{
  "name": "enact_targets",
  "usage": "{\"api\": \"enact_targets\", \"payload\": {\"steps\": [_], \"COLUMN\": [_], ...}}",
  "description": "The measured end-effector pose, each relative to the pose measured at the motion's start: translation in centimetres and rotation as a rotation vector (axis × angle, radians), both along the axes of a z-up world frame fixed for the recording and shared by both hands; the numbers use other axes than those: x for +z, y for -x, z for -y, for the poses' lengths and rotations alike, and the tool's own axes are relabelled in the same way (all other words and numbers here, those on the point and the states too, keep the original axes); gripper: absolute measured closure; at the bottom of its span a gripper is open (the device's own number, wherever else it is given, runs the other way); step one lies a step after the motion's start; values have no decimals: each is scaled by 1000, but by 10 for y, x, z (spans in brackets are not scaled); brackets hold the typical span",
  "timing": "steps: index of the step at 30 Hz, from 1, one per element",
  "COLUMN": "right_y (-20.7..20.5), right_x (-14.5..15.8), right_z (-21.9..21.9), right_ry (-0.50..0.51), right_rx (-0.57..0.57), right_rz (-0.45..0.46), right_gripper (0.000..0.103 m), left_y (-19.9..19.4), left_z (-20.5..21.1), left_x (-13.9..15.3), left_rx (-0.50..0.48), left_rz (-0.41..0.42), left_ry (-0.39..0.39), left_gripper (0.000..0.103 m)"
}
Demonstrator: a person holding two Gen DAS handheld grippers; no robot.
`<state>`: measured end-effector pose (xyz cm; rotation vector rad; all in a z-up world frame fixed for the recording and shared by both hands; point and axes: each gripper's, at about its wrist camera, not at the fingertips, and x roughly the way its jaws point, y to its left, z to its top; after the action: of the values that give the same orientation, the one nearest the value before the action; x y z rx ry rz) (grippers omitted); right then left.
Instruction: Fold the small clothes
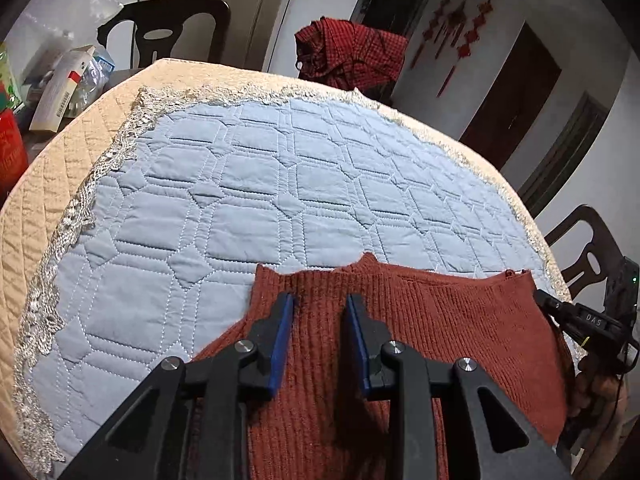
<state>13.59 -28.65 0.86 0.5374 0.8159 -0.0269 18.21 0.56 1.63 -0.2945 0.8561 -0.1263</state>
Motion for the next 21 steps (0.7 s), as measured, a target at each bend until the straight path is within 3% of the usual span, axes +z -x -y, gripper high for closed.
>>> {"api": "enact_targets", "payload": {"steps": [4, 7, 13, 15, 21], "right_y": [2, 5, 33, 42, 56], "right_x": [3, 17, 51, 52, 29], "right_z": [-2, -19, -92, -118, -164], "right_ry": [19, 111, 238, 280, 294], "right_rx": [-3, 12, 226, 295, 447], "right_rz": [-5, -12, 78, 76, 16], "right_gripper": [103, 101, 101, 101, 101], "left_y": [0, 8, 47, 66, 104], "left_z": [5, 14, 22, 23, 19], "left_x": [2, 10, 35, 40, 25], "left_rx": [1, -12, -52, -70, -99], "left_rz": [-1, 0, 61, 81, 45], "left_ry": [-36, -87, -119, -124, -109], "left_gripper": [72, 72, 72, 64, 64]}}
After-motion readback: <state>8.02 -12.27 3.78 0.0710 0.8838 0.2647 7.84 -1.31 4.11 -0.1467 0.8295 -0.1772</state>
